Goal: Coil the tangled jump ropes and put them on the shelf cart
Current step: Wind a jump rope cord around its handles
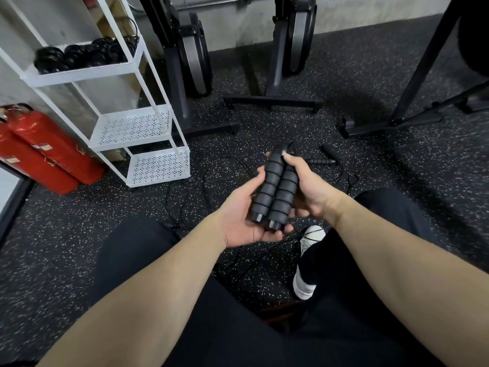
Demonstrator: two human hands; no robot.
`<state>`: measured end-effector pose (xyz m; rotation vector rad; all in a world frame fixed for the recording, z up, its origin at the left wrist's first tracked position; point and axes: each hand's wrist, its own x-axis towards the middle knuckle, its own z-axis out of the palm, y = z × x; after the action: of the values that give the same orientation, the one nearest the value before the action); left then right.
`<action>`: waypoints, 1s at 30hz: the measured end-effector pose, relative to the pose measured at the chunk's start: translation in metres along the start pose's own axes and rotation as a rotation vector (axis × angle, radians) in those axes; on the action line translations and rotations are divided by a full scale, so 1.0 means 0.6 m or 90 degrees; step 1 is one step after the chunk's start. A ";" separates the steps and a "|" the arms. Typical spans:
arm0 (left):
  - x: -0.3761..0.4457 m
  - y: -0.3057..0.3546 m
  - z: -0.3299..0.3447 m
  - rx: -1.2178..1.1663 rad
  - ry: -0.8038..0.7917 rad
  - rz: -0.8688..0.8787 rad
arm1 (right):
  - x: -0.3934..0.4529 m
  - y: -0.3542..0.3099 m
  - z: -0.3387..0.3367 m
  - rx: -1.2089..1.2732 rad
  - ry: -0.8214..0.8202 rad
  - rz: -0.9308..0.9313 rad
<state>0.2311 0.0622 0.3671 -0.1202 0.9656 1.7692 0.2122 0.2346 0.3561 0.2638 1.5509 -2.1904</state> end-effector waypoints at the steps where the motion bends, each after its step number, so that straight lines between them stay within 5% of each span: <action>1: 0.004 0.000 0.001 0.007 0.006 0.003 | 0.001 -0.001 0.003 0.001 0.012 0.002; 7: 0.006 0.027 -0.019 0.078 0.096 0.052 | 0.021 -0.001 -0.020 -0.144 0.269 0.044; 10: 0.000 0.034 -0.028 0.159 0.131 0.038 | 0.019 -0.006 -0.052 -0.300 0.418 -0.087; 13: -0.005 0.035 -0.029 0.213 0.120 0.019 | 0.021 -0.015 -0.056 -0.340 0.365 -0.181; 18: -0.006 0.031 -0.035 0.267 0.114 0.009 | 0.025 -0.004 -0.046 -0.313 0.241 -0.119; 26: -0.010 0.034 -0.066 0.430 0.242 0.054 | 0.034 -0.002 -0.062 -0.576 0.407 -0.148; 30: 0.000 0.031 -0.070 0.552 0.292 0.100 | 0.037 -0.001 -0.073 -0.539 0.422 -0.139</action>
<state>0.2004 0.0327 0.3491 0.1147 2.0409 1.3329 0.1880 0.2699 0.3324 0.5902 2.8123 -1.4214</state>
